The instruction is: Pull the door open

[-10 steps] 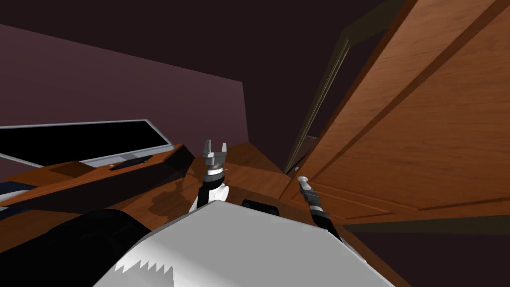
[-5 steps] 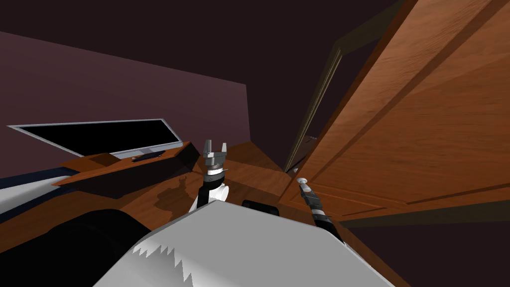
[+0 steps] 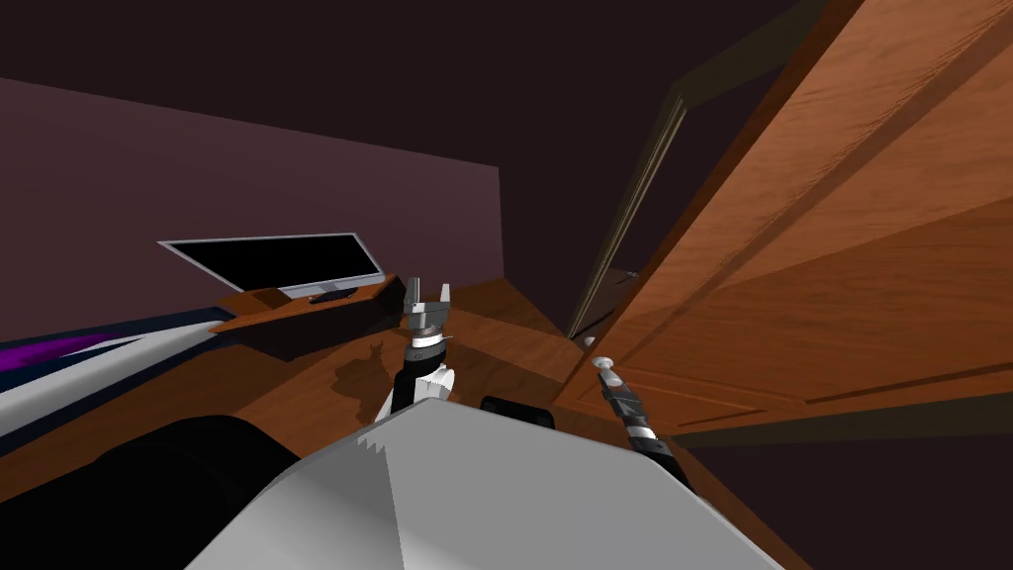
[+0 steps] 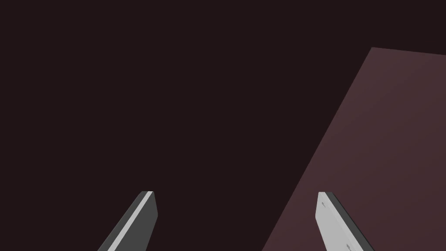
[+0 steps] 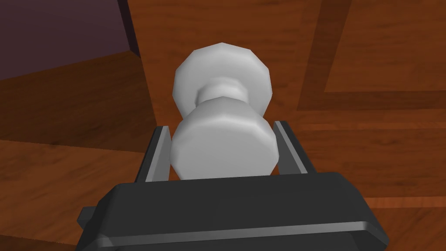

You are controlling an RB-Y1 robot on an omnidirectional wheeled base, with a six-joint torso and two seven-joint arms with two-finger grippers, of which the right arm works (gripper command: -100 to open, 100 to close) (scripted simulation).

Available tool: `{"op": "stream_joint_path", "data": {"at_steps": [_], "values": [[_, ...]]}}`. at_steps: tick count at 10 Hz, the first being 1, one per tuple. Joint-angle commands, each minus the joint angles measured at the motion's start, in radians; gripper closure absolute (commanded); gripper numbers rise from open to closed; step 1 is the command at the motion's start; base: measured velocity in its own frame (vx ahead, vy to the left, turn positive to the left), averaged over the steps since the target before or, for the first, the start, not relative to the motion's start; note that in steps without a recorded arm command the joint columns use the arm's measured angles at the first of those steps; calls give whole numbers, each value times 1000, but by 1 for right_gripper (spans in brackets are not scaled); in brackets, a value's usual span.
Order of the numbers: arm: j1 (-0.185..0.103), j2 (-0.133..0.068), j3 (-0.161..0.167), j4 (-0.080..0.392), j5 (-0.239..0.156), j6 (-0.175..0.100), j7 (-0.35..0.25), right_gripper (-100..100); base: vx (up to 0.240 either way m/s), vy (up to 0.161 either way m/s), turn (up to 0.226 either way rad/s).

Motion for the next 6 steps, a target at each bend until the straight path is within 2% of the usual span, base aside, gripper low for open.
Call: {"op": "stream_joint_path", "data": {"at_steps": [1,3,4,6], "values": [[4,-10,16,16,8,-30,-21,100,-202,-48,103],[13,-23,30,22,14,-53,-38,100,-215,-69,103],[11,-19,26,17,13,-40,-30,100,-82,-30,24],[18,-24,35,32,22,-64,-45,100,-152,-55,144]]}}
